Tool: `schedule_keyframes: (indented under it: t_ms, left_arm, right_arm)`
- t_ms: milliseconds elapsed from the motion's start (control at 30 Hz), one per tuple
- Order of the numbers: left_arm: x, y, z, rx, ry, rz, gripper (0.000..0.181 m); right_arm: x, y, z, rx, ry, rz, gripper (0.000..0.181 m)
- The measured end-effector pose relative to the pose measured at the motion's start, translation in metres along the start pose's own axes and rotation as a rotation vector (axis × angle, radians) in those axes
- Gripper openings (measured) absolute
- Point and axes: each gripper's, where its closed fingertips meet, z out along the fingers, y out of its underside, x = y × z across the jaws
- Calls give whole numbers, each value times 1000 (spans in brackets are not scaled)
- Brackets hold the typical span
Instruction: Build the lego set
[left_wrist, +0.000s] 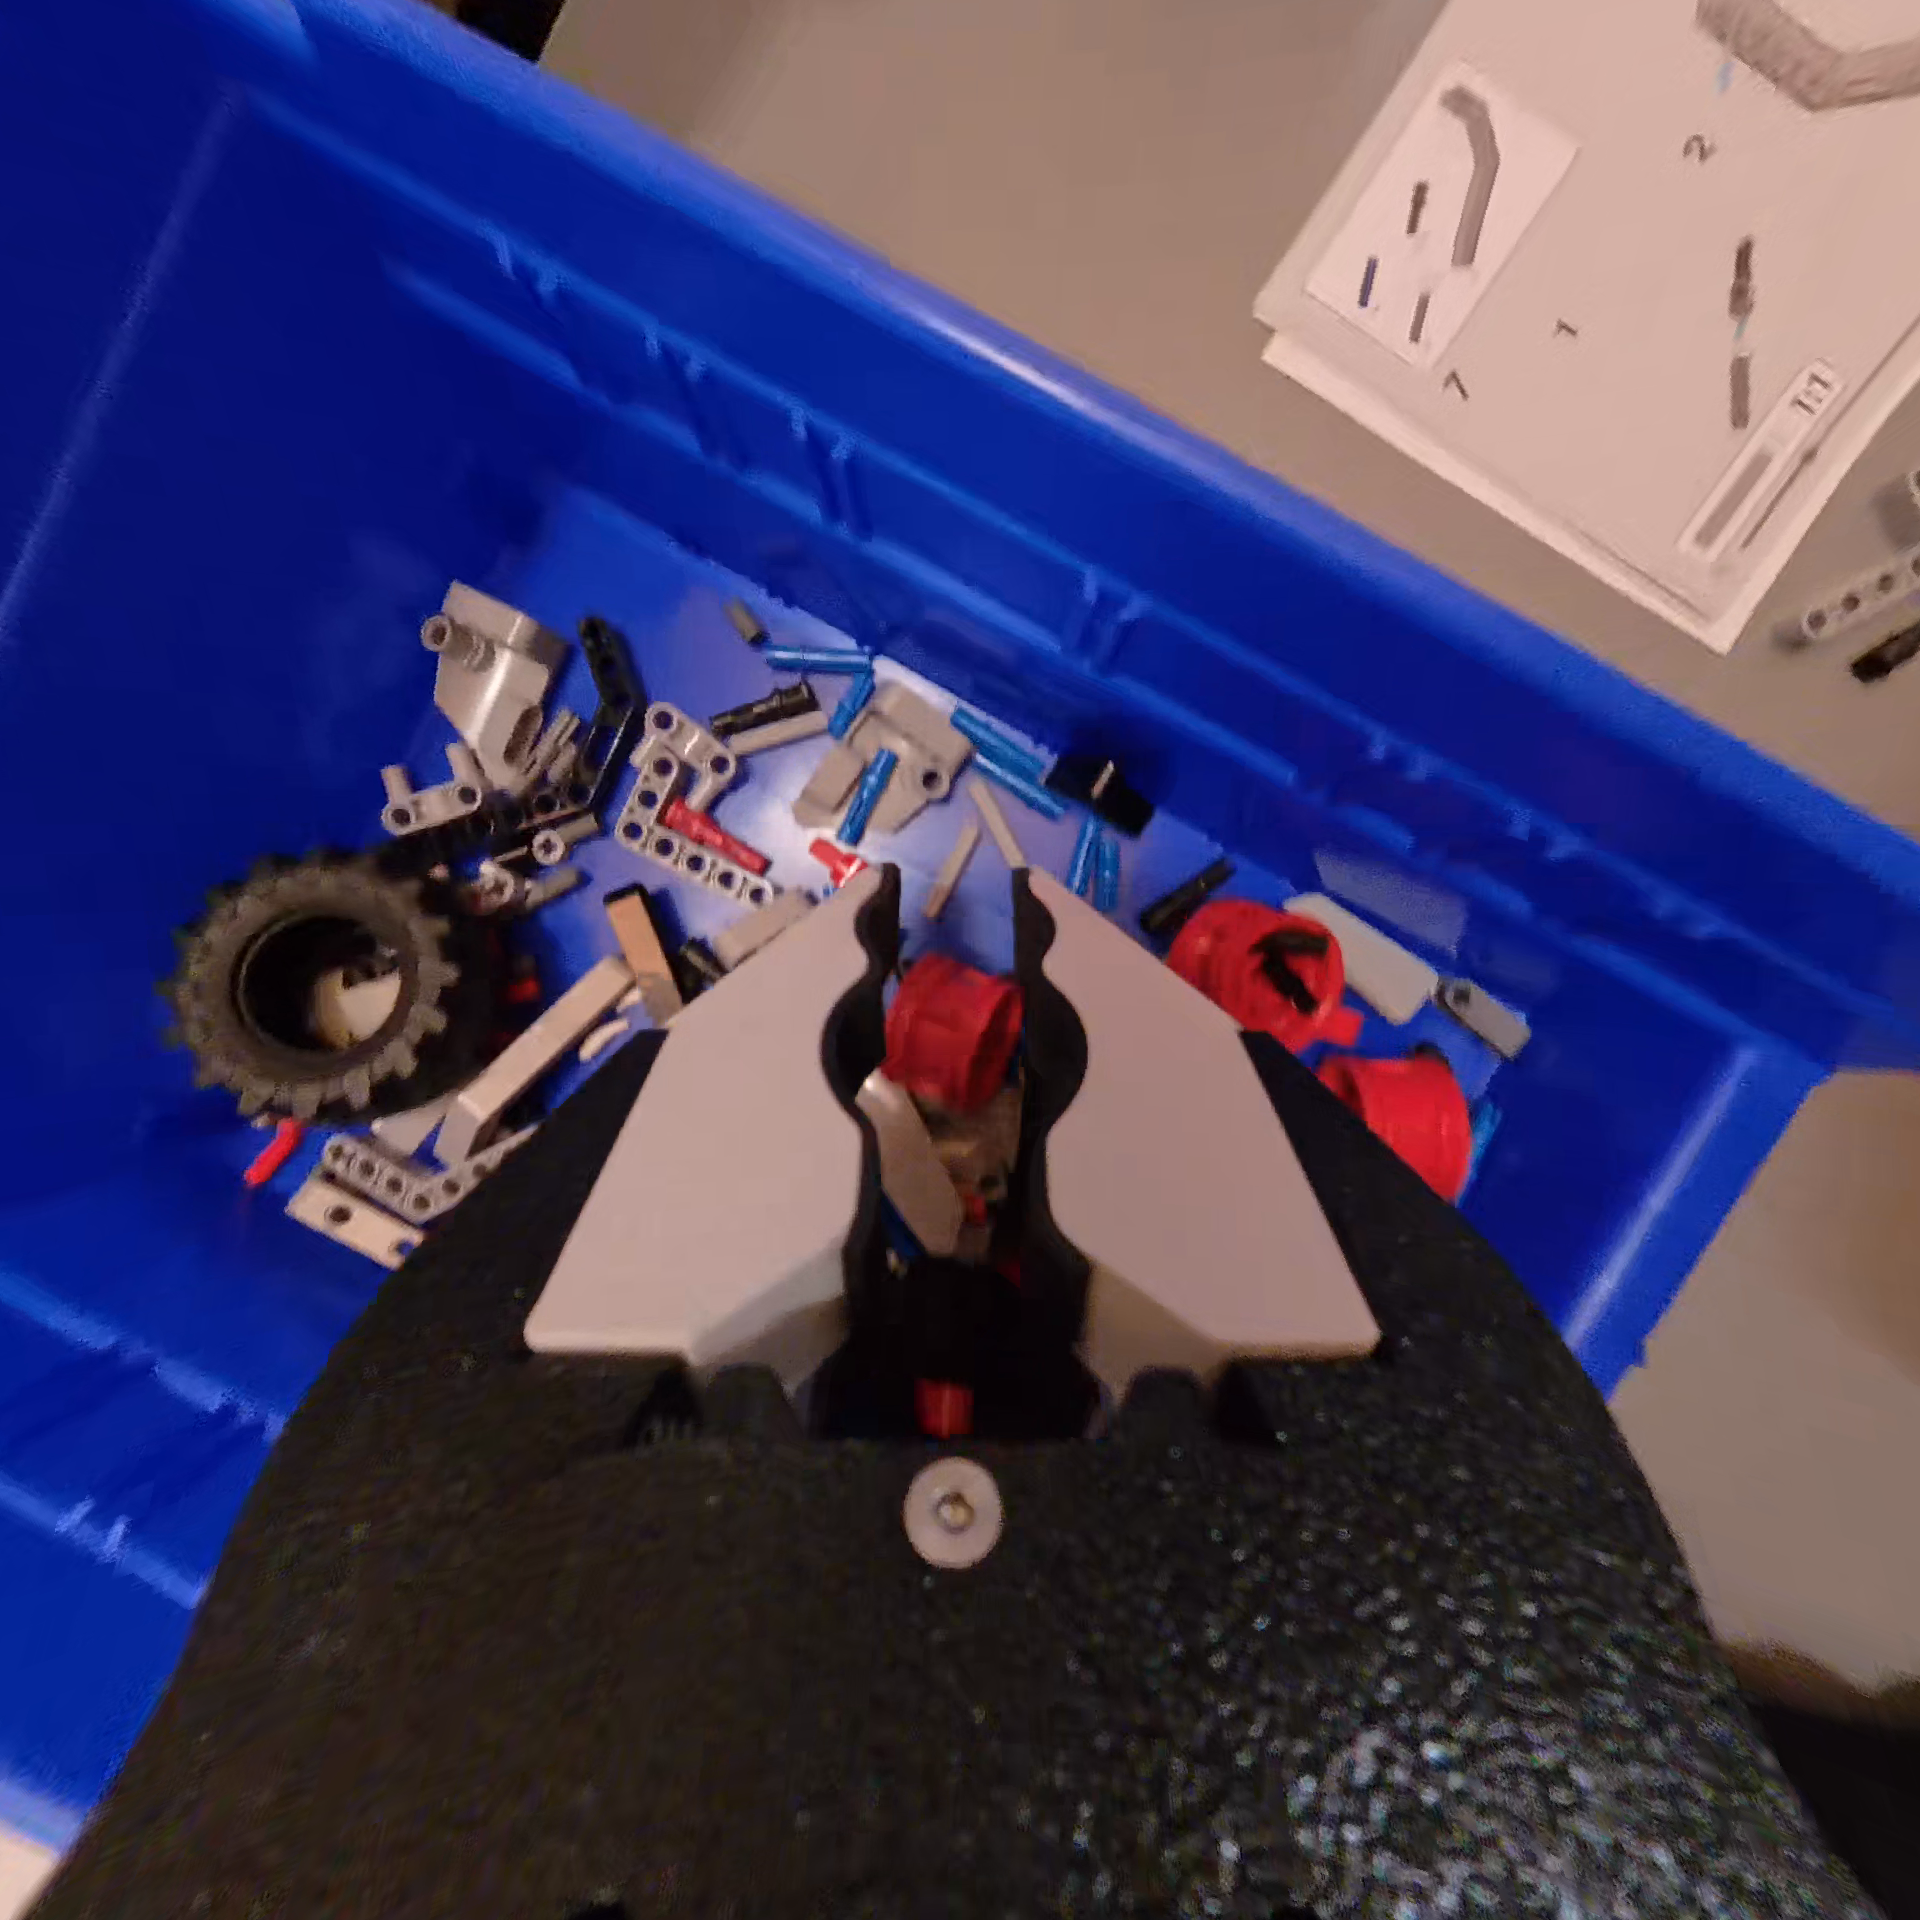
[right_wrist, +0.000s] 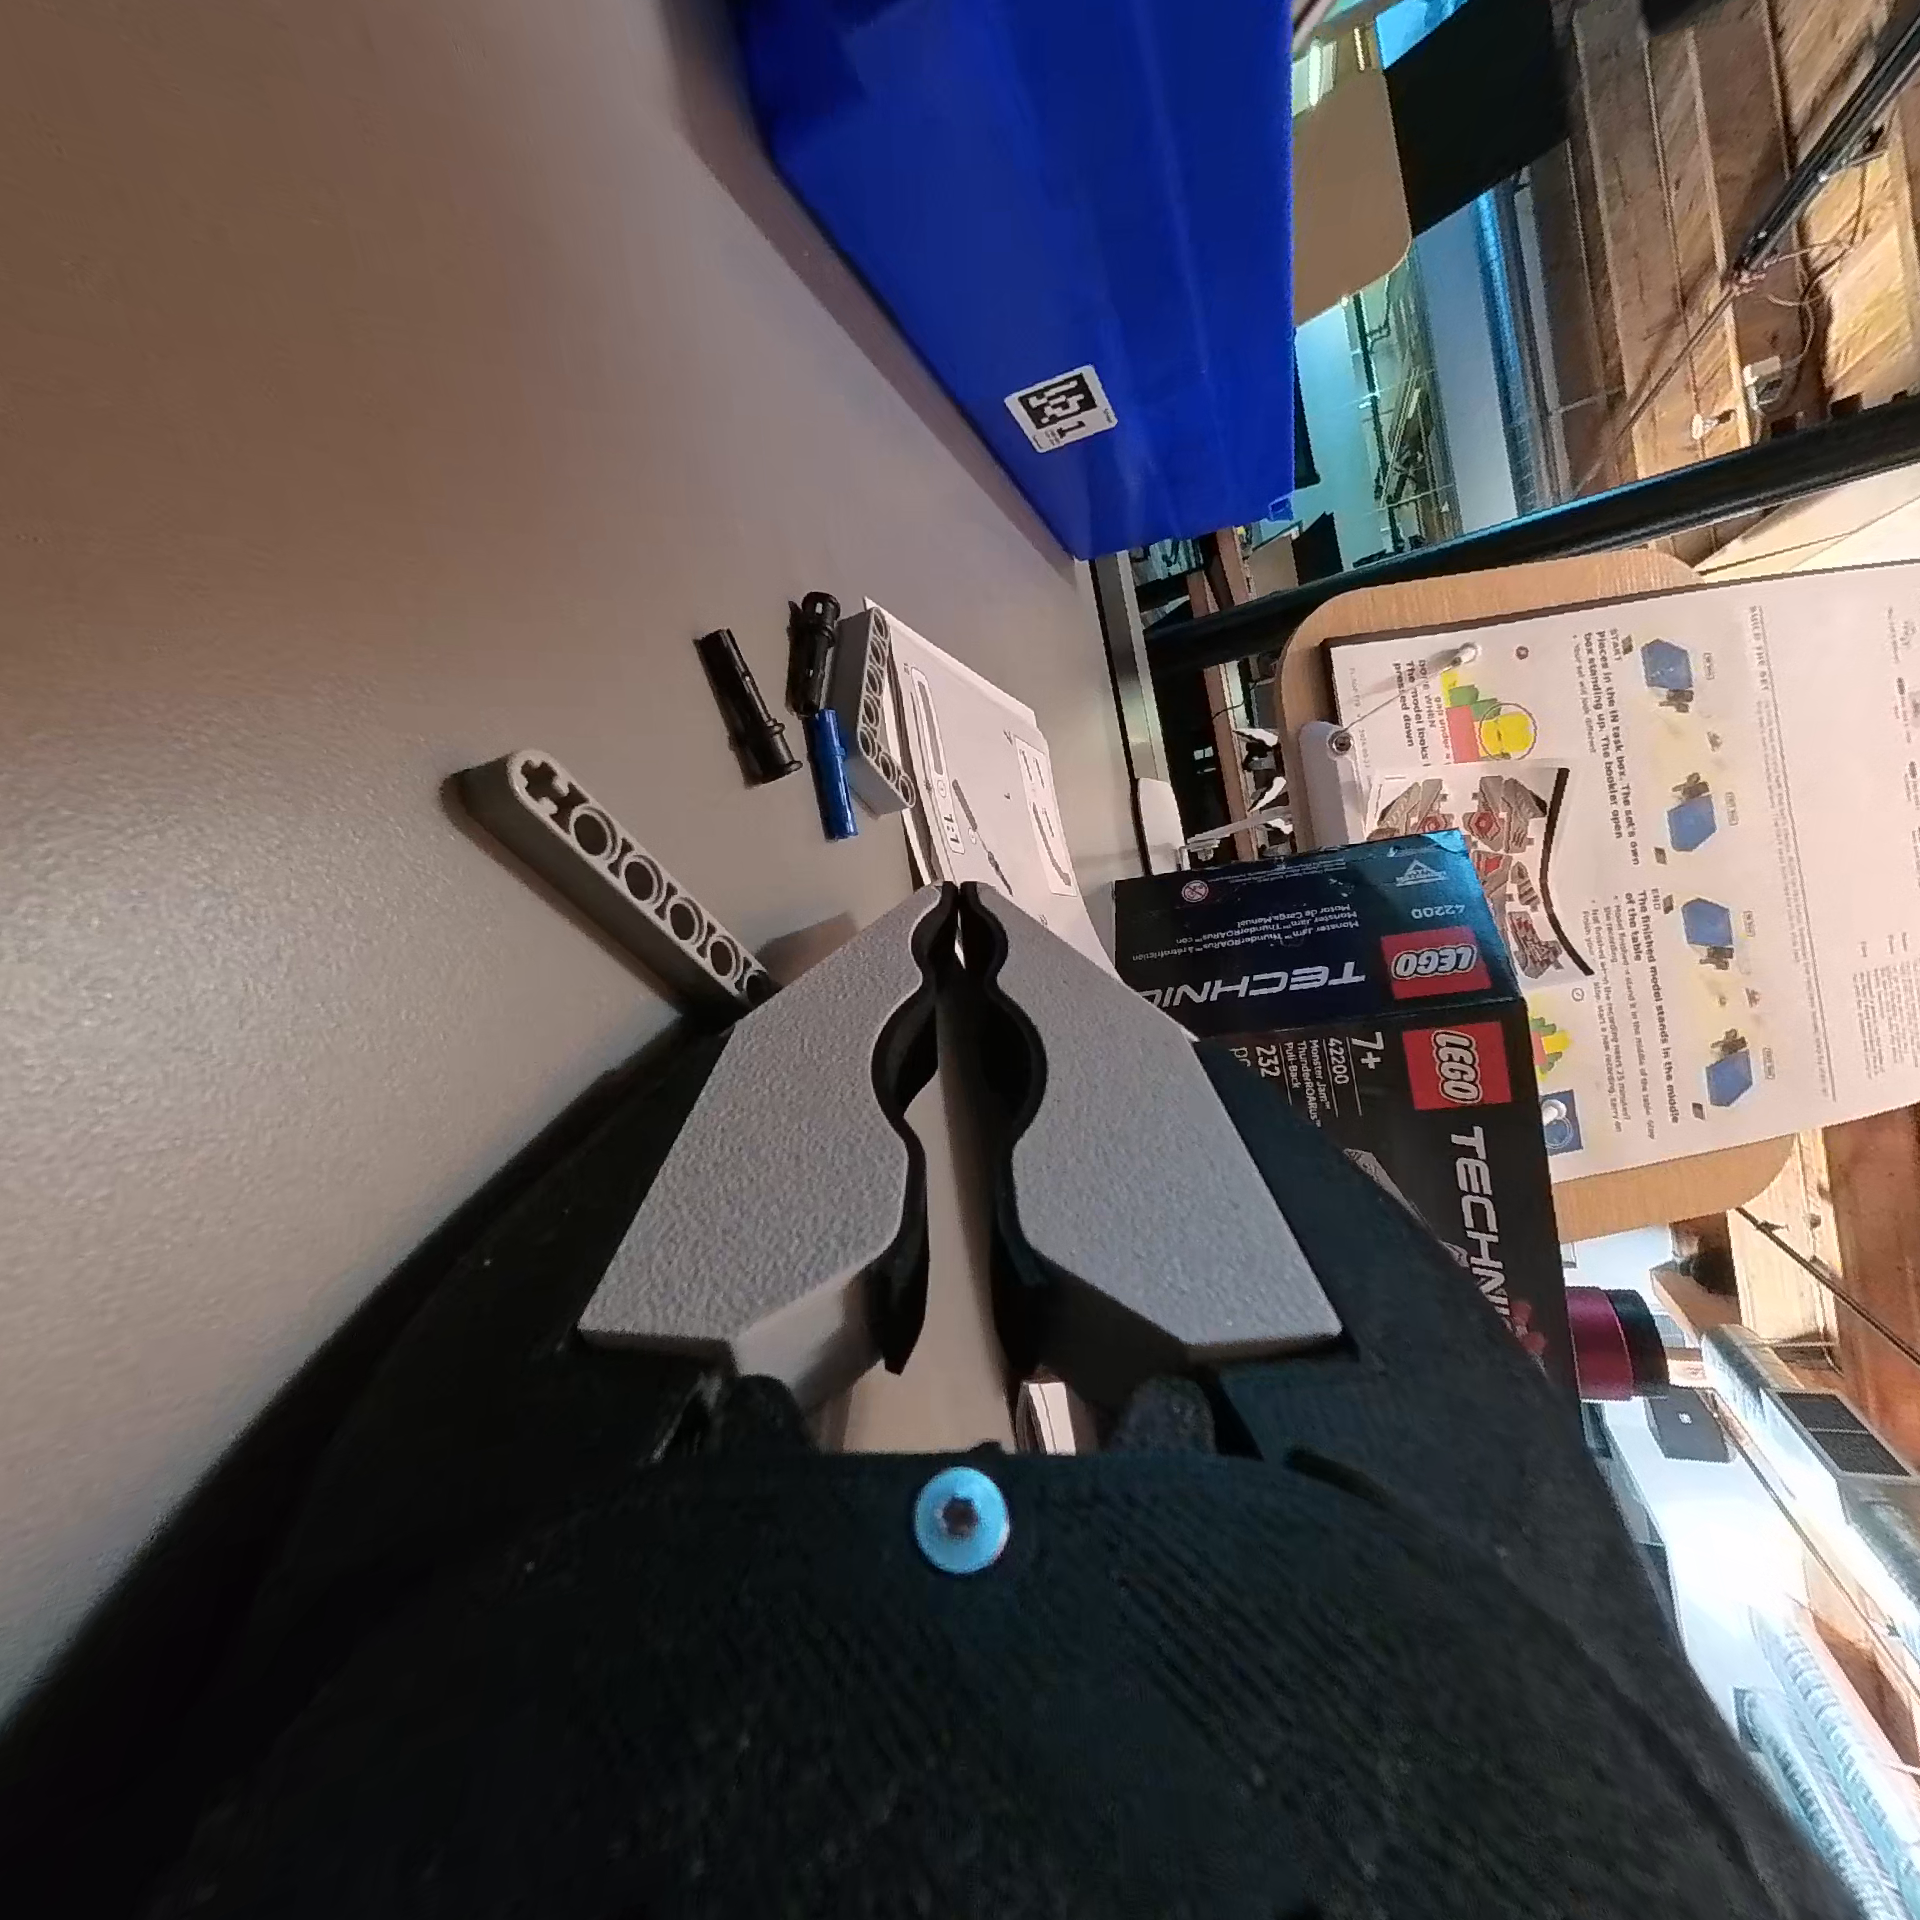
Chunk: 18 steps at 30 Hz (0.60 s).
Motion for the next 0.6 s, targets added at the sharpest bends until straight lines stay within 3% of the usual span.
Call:
schedule_keyframes:
  t_ms: [200,300,600]
  left_arm:
    - [2,13,31,-145,-18,16,29]
    - [6,10,37,-150,-16,27,31]
    - [2,9,38,-138,-17,-71,13]
  right_arm:
    - [0,1,0,-2,1,2,0]
    - [0,1,0,-1,-1,7,0]
    - [0,1,0,-2,-2,12,0]
